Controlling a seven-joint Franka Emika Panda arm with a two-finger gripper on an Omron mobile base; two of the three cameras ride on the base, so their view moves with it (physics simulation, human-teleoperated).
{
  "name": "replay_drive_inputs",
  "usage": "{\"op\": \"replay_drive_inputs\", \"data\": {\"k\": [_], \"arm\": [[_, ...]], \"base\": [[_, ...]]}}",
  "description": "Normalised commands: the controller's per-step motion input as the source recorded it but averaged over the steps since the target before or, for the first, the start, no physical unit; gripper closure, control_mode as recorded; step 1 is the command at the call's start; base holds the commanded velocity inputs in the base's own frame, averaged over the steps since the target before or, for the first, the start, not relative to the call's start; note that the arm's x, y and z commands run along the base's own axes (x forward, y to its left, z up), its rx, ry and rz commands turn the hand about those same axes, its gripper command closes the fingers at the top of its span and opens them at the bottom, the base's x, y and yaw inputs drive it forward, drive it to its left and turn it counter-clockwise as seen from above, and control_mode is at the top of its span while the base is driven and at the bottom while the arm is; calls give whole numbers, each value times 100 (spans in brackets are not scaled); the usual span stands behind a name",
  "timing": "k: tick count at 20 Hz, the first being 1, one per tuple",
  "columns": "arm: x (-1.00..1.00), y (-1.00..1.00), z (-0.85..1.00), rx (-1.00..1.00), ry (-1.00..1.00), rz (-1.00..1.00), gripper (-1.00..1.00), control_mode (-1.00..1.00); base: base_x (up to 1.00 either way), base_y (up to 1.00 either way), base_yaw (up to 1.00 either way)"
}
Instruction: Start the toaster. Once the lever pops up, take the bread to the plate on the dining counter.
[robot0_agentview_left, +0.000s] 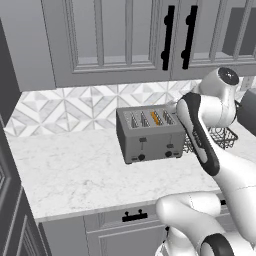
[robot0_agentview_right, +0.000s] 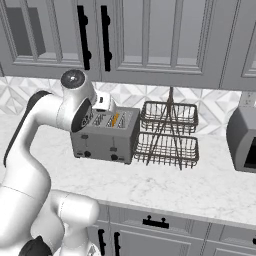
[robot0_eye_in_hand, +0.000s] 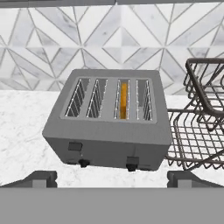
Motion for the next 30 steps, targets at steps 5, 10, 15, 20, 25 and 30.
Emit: {"op": "replay_drive_inputs", "data": {"k": [5, 10, 15, 20, 25, 30], "arm": [[1, 0, 27, 0, -4, 3, -100, -100], [0, 0, 36, 0, -6, 0, -100, -100], [0, 0, 7, 0, 0, 0, -100, -100], [0, 0, 0, 0, 0, 0, -100, -100], [0, 0, 0, 0, 0, 0, -100, -100], [0, 0, 0, 0, 0, 0, -100, -100]], "base": [[0, 0, 0], [0, 0, 0], [0, 0, 0], [0, 0, 0], [0, 0, 0], [0, 0, 0]]}}
